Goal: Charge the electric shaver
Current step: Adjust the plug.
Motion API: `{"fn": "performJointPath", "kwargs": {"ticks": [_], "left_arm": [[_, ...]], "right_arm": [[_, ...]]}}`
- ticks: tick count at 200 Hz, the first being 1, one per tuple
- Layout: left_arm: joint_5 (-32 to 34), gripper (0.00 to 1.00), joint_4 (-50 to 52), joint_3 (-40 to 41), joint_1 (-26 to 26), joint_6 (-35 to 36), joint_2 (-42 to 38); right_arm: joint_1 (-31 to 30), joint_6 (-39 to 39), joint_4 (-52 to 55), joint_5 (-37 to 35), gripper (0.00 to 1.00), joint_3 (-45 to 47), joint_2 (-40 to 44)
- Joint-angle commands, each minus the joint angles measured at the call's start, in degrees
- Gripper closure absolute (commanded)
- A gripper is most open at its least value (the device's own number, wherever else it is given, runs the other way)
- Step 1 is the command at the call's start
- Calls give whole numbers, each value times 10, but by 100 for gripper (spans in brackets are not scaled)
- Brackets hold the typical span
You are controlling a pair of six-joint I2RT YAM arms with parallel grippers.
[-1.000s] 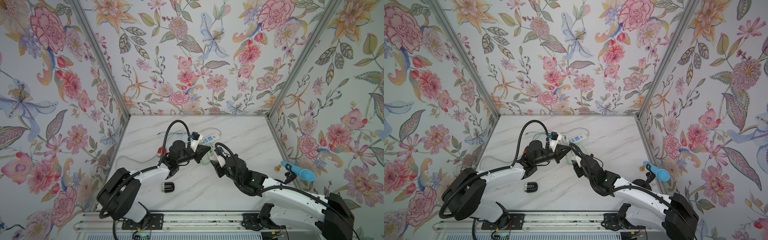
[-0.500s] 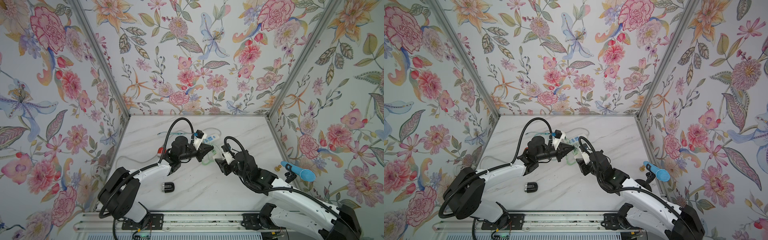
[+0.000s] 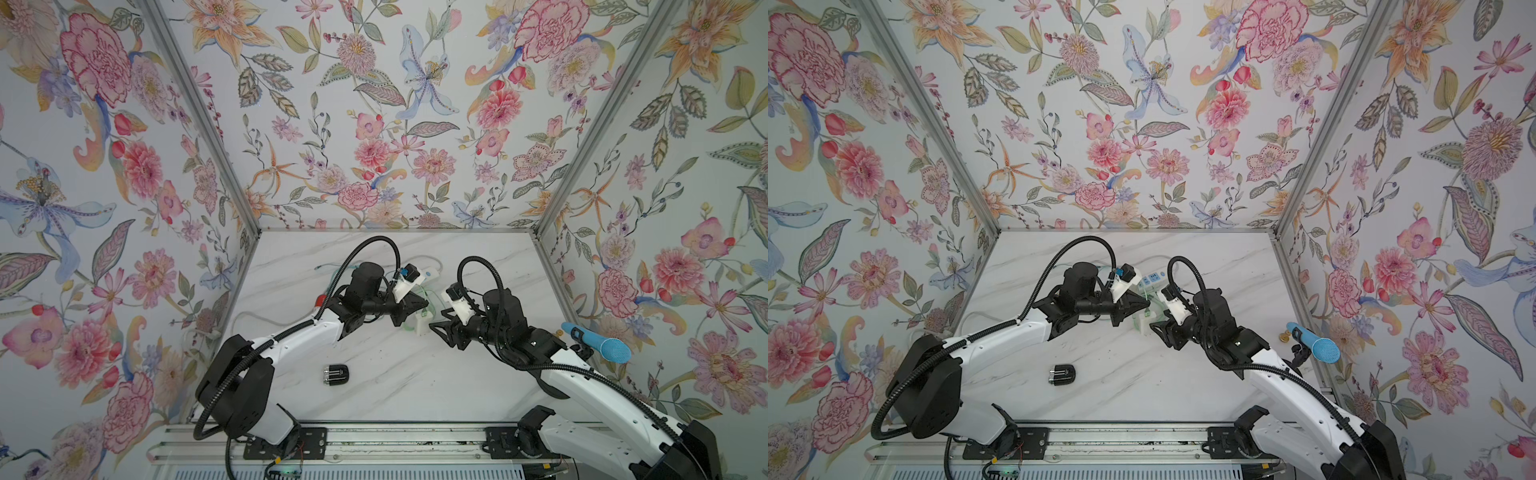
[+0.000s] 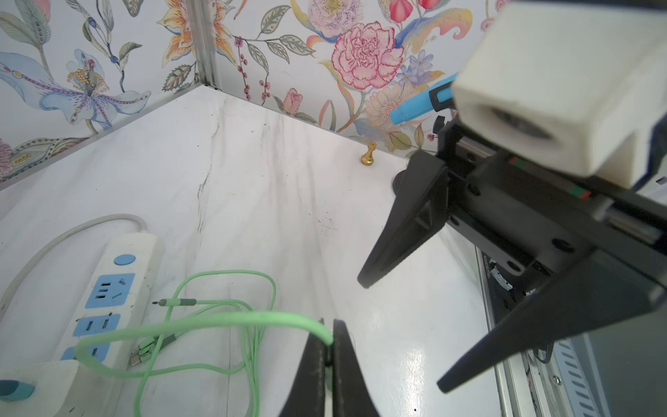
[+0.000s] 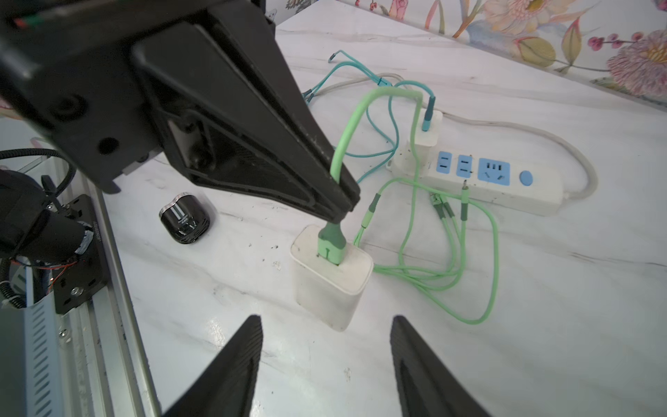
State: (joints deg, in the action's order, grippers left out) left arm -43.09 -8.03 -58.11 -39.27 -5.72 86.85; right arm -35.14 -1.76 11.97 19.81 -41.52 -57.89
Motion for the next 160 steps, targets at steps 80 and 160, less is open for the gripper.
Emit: {"fn": "performJointPath", "kwargs": {"ticks": [80, 160], "left_arm": [[-80, 100, 140, -51, 16, 101, -38], [-82, 100, 133, -50, 19, 90, -48]], "right_arm": [[28, -45, -30, 145, 42, -4, -41], [27, -47, -55, 197, 39, -13, -92]]}}
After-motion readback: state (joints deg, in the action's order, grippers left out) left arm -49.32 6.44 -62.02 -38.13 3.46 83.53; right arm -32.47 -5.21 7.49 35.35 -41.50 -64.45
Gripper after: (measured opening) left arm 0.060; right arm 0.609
